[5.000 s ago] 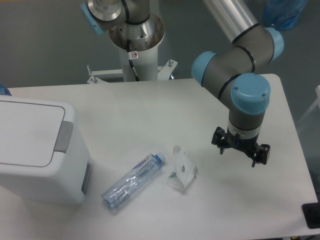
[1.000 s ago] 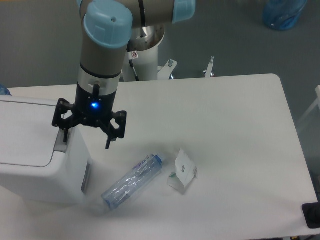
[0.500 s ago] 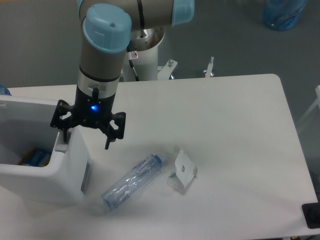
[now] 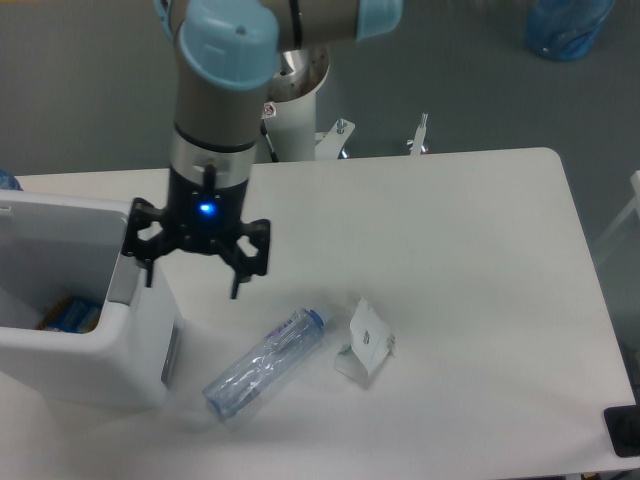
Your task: Open the trash can
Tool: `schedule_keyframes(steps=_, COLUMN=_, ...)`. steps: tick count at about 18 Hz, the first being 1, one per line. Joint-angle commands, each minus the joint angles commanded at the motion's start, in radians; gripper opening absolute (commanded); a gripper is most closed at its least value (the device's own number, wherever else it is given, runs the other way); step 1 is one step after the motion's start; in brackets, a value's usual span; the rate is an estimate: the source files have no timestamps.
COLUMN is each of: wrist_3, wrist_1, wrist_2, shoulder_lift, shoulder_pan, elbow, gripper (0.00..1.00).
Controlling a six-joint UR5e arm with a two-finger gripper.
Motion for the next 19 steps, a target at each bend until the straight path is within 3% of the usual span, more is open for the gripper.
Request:
schedule_keyframes(steps=3, wrist_3=0.112, wrist_1=0.074, wrist_2=0.051, shoulder_lift=-0.044, shoulder_pan=0.051, elbow=-0.006, gripper=1.00)
schedule_keyframes(steps=8, wrist_3=0.319, wrist_1=0.106, wrist_2=0.123, shoulder_lift=-0.117, shoulder_pan=0.138, elbow=-0.003, gripper=1.00)
schedule_keyframes(steps=15, wrist_3=0.768, wrist_1=0.105, wrist_2=0.159, shoulder_lift=-0.193, shoulder_pan=0.288, elbow=-0.020, gripper=1.00)
schedule_keyframes(steps=17, wrist_3=0.894, wrist_1=0.106, wrist_2=0.212, shoulder_lift=-0.193, shoulder_pan=0.295, elbow=-0.047, gripper=1.00)
schedule_keyframes(steps=19, wrist_3=0.919, wrist_1=0.106, wrist_2=0.245, shoulder_lift=-0.195, shoulder_pan=0.293, elbow=-0.061, gripper=1.00)
